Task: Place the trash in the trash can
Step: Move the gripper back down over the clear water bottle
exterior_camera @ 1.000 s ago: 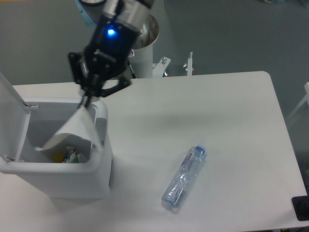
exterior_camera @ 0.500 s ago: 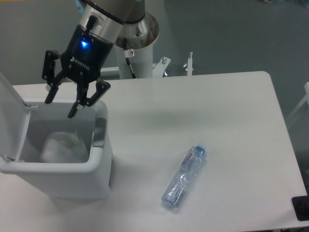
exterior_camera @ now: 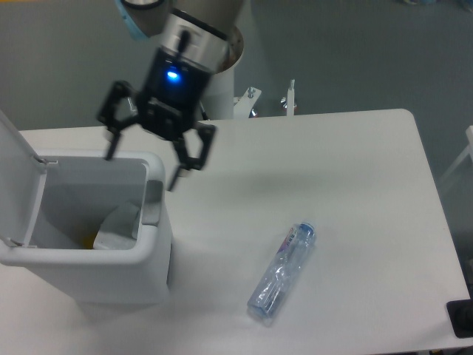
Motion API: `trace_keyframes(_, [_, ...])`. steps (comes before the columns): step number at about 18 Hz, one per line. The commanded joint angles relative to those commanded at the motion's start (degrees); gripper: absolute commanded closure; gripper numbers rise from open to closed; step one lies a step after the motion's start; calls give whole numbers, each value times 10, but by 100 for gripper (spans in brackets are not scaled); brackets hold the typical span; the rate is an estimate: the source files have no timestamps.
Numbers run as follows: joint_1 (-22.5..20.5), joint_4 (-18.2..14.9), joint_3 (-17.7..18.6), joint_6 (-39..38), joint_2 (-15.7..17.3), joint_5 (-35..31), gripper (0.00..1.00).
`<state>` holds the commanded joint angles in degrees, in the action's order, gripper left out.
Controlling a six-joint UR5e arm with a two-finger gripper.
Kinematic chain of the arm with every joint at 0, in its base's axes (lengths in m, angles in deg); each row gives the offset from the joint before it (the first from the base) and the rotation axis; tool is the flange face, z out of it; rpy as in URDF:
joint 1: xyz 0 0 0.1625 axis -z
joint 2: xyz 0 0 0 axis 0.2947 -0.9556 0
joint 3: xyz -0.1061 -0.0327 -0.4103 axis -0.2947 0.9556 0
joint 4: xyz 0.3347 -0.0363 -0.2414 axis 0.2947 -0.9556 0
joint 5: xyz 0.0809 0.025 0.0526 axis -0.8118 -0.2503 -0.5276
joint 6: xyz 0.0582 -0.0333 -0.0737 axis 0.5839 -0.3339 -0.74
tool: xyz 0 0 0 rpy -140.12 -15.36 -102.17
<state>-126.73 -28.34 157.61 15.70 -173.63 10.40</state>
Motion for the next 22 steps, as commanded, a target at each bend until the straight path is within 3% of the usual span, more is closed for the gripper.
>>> trace_keyframes(2, [-7,-1,-29,12,-42,-7,0])
trace_keyframes(5, [-5,-4,-71,15,-104,-73,0])
trace_keyframes(7, [-4,-4,-78,25,-134,-101,0])
trace_keyframes(12, [0,-26,-77,98,-180,-169,0])
trace_keyframes(17, [31,-49,-78,157,-215,-264,0])
trace_keyframes(20, [46,-57,-113,170,-251,-303,0])
trace_keyframes(22, [58,-82,-136,177,-271,-329,0])
